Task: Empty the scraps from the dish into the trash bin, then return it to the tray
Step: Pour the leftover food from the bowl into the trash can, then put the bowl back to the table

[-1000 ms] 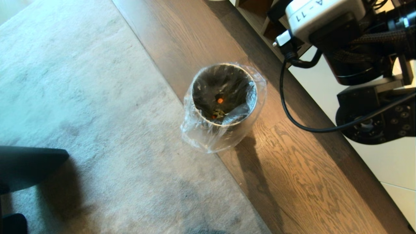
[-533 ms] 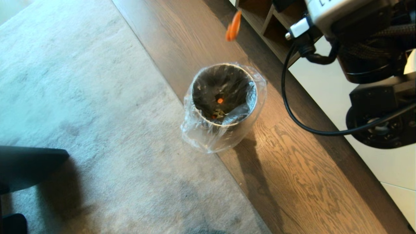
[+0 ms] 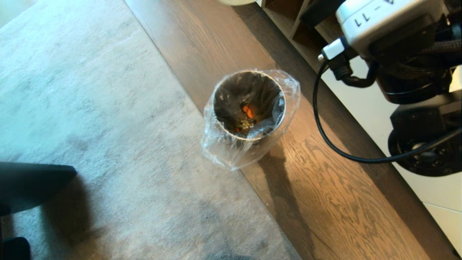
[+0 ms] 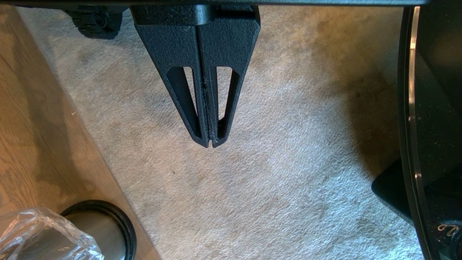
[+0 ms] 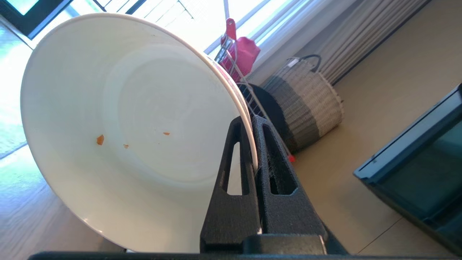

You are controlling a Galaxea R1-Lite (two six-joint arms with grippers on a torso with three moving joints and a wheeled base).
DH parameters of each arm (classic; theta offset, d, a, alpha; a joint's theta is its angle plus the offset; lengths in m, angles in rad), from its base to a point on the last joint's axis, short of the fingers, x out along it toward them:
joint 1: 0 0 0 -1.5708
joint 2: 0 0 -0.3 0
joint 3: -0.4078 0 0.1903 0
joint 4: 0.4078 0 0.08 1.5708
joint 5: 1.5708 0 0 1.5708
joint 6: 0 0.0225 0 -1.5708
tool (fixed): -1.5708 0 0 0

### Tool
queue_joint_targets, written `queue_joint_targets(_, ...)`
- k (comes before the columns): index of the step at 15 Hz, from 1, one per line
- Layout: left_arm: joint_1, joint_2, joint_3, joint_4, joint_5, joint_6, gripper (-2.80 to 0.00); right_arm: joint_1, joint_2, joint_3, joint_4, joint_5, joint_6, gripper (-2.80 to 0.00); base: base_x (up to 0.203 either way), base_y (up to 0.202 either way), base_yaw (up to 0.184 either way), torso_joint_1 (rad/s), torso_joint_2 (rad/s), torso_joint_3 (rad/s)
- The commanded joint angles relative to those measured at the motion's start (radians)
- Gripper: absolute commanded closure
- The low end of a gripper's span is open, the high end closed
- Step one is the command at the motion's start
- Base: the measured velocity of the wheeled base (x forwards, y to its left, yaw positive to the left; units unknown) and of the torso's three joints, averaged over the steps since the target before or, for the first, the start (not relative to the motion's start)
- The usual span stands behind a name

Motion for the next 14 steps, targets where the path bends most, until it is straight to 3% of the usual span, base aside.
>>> queue_joint_targets(1,0.000,0.000,0.000,0.000,0.000,-0.001,0.00,0.000,0.006,-0.004,-0.044,-0.076,0.024,0.00,0.000,0.000,0.000,0.000,0.00,0.000)
queue_joint_targets(3,0.000,0.000,0.000,0.000,0.000,-0.001,0.00,-0.001,-0.004,-0.006,-0.024,-0.215,0.063,0.00,0.000,0.000,0.000,0.000,0.00,0.000)
queue_joint_targets(6,0.000,0.000,0.000,0.000,0.000,-0.001,0.00,-0.030,-0.071,-0.001,0.135,-0.382,0.106,0.00,0.000,0.000,0.000,0.000,0.00,0.000)
queue_joint_targets(11,0.000,0.000,0.000,0.000,0.000,-0.001,0.00,-0.064,-0.162,0.111,0.327,-0.734,0.294,0.00,0.000,0.000,0.000,0.000,0.00,0.000)
queue_joint_targets(14,0.000,0.000,0.000,0.000,0.000,-0.001,0.00,-0.102,-0.247,0.184,0.457,-0.802,0.393,0.00,0.000,0.000,0.000,0.000,0.00,0.000)
